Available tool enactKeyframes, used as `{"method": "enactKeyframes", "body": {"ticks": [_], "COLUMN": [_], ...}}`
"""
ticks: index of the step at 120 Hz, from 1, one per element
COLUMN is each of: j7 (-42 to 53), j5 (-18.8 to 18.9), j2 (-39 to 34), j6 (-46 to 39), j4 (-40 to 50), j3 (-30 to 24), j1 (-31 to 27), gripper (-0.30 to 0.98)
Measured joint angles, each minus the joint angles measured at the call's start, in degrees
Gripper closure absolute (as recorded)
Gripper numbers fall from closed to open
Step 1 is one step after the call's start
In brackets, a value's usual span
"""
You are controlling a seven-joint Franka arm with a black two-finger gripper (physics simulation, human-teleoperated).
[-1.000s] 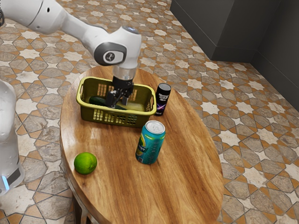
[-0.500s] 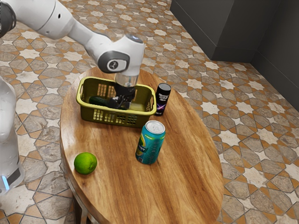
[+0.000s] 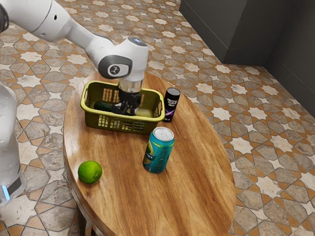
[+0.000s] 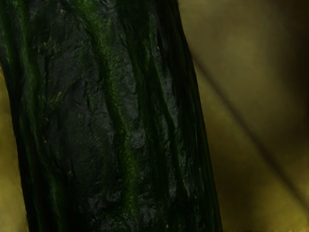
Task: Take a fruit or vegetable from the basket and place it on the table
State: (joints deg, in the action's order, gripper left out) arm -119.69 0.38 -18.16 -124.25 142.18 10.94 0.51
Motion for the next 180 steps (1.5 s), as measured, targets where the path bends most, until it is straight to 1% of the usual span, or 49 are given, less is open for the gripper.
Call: {"method": "enactKeyframes", "body": {"ticks": [20,28,46,56,61,70,79,82,93,111,132,138,146,152,158,169,180], "j7": [0.6,0.9,1.3,1.3,1.3,1.4,1.5,1.6,1.8,2.2,2.6,3.0,4.0,4.9,6.0,8.8,11.7], "j5": [0.6,1.3,2.5,5.5,7.0,9.5,11.2,11.6,12.4,13.0,13.1,13.1,13.3,14.0,14.7,15.7,16.1], "j2": [-1.0,-1.2,-1.5,-3.1,-3.4,-3.7,-2.5,-2.1,-1.6,-2.0,-2.1,-2.0,-0.7,0.6,3.4,11.0,15.7], "j6": [0.3,0.5,0.7,1.6,2.8,6.6,10.2,11.2,14.4,18.2,20.3,20.8,21.2,21.5,21.7,21.9,21.8], "j4": [0.0,0.0,-0.1,-2.1,-4.8,-12.5,-19.3,-20.8,-23.6,-25.2,-25.2,-25.2,-25.4,-26.3,-29.2,-37.5,-42.4], "j3": [0.0,0.0,0.0,0.0,-0.1,-1.1,-3.4,-4.1,-5.9,-8.4,-8.8,-8.8,-8.8,-8.8,-8.8,-8.3,-8.2], "j1": [0.6,0.6,0.6,0.4,0.3,0.3,0.2,0.1,0.0,-0.7,-2.3,-4.3,-8.5,-11.1,-12.9,-16.3,-19.4], "gripper": [0.40,0.44,0.47,0.47,0.45,0.40,0.50,0.51,0.51,0.51,0.52,0.52,0.52,0.52,0.52,0.52,0.52]}}
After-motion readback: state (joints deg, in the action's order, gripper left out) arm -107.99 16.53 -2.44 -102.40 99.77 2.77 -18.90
